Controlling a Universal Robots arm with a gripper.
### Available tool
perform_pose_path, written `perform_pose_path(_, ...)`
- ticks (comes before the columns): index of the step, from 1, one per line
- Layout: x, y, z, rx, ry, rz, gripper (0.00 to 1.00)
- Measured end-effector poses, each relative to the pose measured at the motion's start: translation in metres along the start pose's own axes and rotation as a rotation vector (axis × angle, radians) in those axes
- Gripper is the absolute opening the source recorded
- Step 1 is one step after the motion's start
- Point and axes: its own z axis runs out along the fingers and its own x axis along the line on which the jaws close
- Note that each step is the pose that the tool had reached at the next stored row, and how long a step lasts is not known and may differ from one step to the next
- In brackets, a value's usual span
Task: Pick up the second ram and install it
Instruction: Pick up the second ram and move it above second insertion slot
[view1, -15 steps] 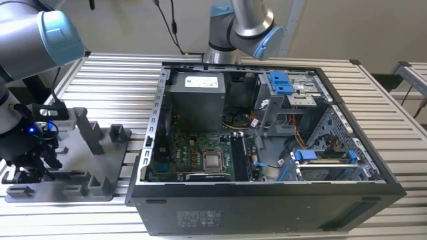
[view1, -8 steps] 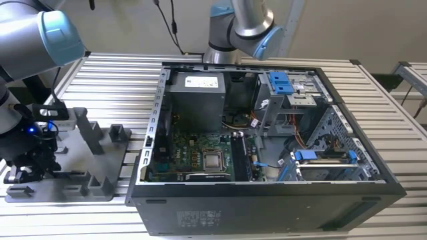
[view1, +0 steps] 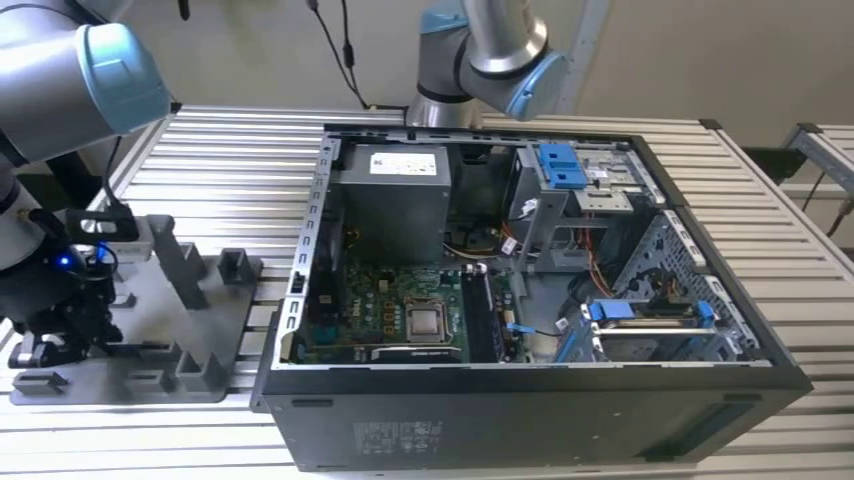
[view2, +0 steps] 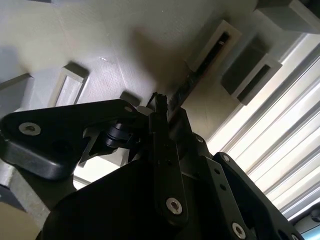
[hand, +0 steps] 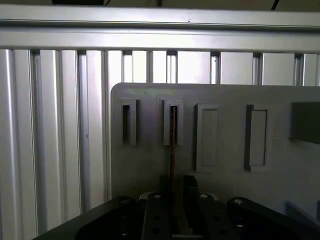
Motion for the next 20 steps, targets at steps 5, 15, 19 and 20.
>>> perform_pose_path(5,0.0001,0.0000,0.0010,-0.0002,0.0002,0.000,0.27)
perform_pose_path(15,0.0001,0.0000,0.0019,0.0000,0.0001,0.000,0.14)
perform_pose_path(19,0.0001,0.0000,0.0021,0.0000,0.0001,0.000,0.14)
perform_pose_path(20,0.0001,0.0000,0.0022,0.0000,0.0001,0.000,0.14)
